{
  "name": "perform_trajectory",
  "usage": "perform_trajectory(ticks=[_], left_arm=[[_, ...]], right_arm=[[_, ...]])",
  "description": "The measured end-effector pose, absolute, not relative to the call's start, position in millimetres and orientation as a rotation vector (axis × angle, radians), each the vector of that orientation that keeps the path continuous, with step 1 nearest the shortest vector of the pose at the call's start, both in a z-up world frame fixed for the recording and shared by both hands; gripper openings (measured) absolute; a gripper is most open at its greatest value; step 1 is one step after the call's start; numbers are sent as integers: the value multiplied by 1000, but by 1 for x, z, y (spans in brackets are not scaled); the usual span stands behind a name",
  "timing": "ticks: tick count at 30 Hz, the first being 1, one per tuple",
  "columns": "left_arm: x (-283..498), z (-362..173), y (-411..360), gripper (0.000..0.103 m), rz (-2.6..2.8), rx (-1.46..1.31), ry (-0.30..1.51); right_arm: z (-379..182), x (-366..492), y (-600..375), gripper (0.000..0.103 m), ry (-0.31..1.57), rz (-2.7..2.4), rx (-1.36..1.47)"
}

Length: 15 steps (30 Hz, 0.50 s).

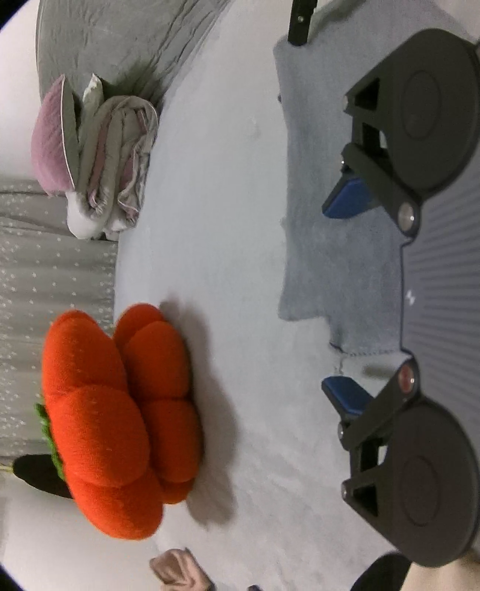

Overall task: Fold clothes
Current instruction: 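Move both open tools over the grey fleece cloth and smooth it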

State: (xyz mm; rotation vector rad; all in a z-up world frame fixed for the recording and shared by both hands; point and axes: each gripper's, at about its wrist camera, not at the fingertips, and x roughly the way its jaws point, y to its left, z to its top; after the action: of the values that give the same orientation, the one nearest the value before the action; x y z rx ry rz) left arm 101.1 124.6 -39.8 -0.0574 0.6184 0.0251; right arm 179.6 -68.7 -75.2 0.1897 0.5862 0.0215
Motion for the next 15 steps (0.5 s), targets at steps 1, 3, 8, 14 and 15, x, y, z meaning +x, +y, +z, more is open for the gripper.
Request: perform_trajectory(ticks=[1, 3, 8, 14, 15], left_arm=[[96, -35, 121, 93, 11, -58, 609], [87, -26, 112, 93, -29, -73, 592], [67, -27, 84, 96, -150, -61, 596], [52, -57, 64, 98, -231, 33, 625], [50, -61, 61, 99, -235, 72, 616]], right_arm=[[-70, 178, -62, 50, 582, 30, 178], [-61, 171, -45, 58, 572, 42, 143], [-52, 150, -10, 63, 576, 102, 93], [-73, 132, 7, 70, 612, 148, 48], [-77, 130, 9, 70, 610, 146, 18]])
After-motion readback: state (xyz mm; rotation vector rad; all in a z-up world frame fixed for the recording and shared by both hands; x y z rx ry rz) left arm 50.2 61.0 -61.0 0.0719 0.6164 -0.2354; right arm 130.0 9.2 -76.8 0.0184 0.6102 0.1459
